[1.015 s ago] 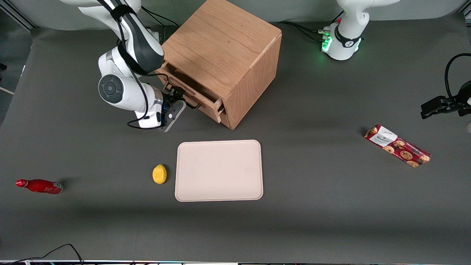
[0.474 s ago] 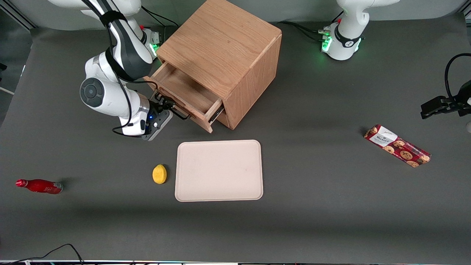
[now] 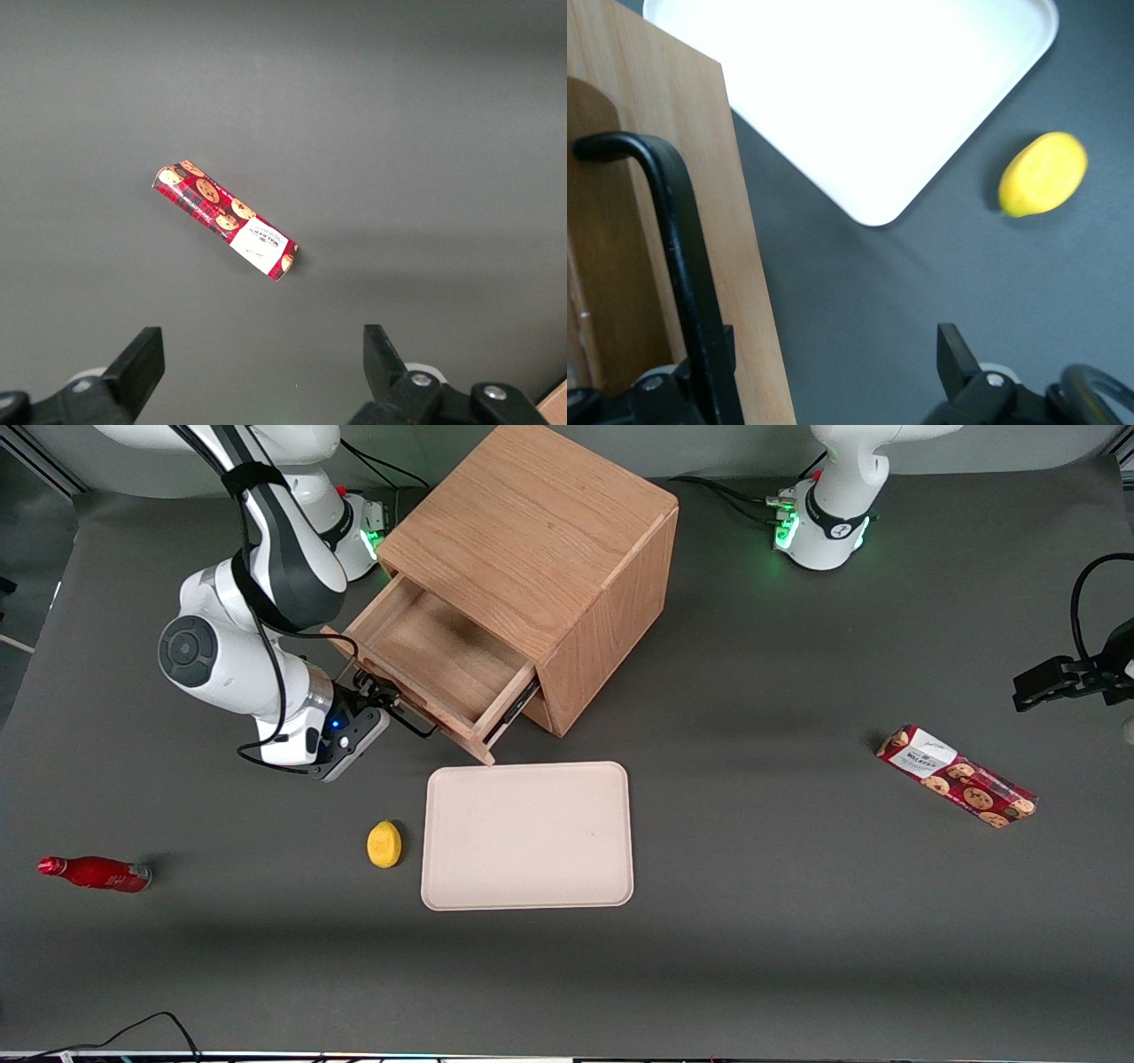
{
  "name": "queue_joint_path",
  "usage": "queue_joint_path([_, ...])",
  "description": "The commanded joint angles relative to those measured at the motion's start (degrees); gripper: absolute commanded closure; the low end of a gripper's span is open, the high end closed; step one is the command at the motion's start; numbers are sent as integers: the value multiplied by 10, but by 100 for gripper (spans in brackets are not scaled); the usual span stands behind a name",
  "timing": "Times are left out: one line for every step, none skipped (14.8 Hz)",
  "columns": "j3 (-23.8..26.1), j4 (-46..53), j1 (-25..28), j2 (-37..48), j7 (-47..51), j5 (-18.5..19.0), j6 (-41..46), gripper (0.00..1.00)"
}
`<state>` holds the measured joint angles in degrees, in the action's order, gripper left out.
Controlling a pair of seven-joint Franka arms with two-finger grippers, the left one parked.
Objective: Open upper drawer
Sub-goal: 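Pull the upper drawer outward by its handle with the right gripper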
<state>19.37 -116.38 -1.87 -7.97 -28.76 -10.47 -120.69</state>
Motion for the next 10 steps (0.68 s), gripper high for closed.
queue_joint_path([-8, 19, -4, -17, -6, 11, -13, 0])
queue_joint_path([-10, 26, -7, -19, -6, 11, -14, 0])
queue_joint_path([-13, 36, -8, -24, -6, 11, -14, 0])
queue_joint_path([-18, 42, -9, -27, -6, 11, -14, 0])
queue_joint_path([-19, 46, -10, -30, -7, 14, -14, 0])
queue_joint_path([-20, 49, -11, -35, -7, 21, -14, 0])
queue_joint_path([-20, 52, -15, -37, -7, 28, -14, 0])
queue_joint_path([-20, 55, -18, -39, -8, 33, -14, 0])
queue_joint_path([-20, 58, -19, -42, -8, 35, -14, 0])
queue_joint_path([-21, 62, -19, -44, -7, 35, -14, 0])
